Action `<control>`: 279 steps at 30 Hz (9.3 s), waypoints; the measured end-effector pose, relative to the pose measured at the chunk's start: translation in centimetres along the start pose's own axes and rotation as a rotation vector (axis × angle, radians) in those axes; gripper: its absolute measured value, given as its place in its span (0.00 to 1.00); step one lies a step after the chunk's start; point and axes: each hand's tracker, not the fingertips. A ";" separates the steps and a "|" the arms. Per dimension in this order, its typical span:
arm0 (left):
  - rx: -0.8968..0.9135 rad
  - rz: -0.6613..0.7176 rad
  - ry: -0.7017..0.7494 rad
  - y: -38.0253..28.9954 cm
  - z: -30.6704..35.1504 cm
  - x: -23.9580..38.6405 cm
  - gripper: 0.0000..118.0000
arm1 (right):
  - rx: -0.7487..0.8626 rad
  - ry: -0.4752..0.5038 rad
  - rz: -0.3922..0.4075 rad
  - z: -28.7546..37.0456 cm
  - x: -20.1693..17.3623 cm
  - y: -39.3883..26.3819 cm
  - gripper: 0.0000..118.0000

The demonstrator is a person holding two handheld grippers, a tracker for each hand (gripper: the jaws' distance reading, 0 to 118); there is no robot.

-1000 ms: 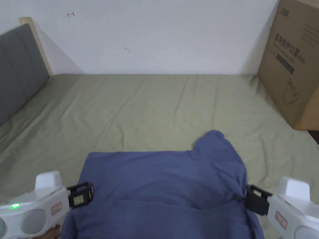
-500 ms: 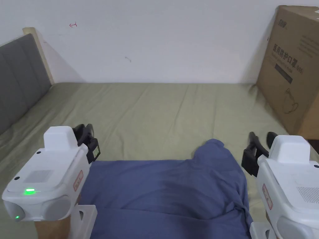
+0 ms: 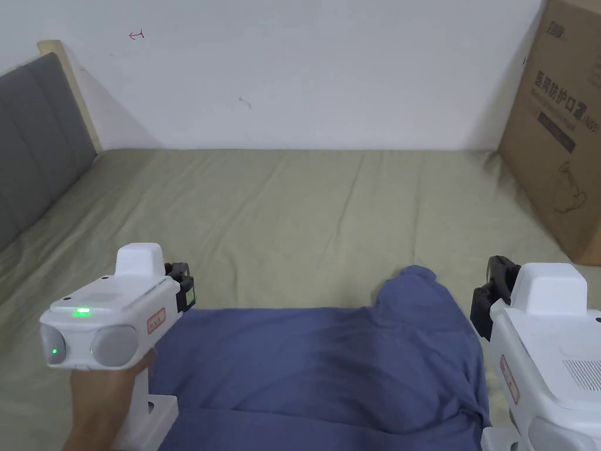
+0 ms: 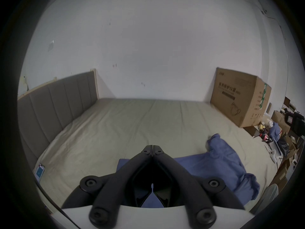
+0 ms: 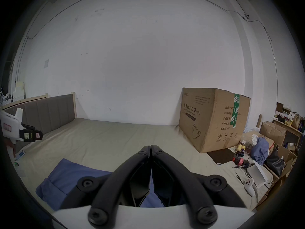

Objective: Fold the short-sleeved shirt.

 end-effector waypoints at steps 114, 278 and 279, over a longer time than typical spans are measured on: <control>0.159 0.012 0.093 -3.8 12.6 0.2 0.94 | -0.115 0.077 -0.073 5.8 2.0 -1.5 0.74; -0.444 -0.137 -0.349 -22.1 -1.7 17.1 0.00 | -0.112 -0.081 0.009 4.0 5.1 -2.1 0.00; -0.455 -0.123 -0.361 -22.1 -1.9 17.8 0.00 | -0.114 -0.083 0.008 3.9 5.2 -2.2 0.00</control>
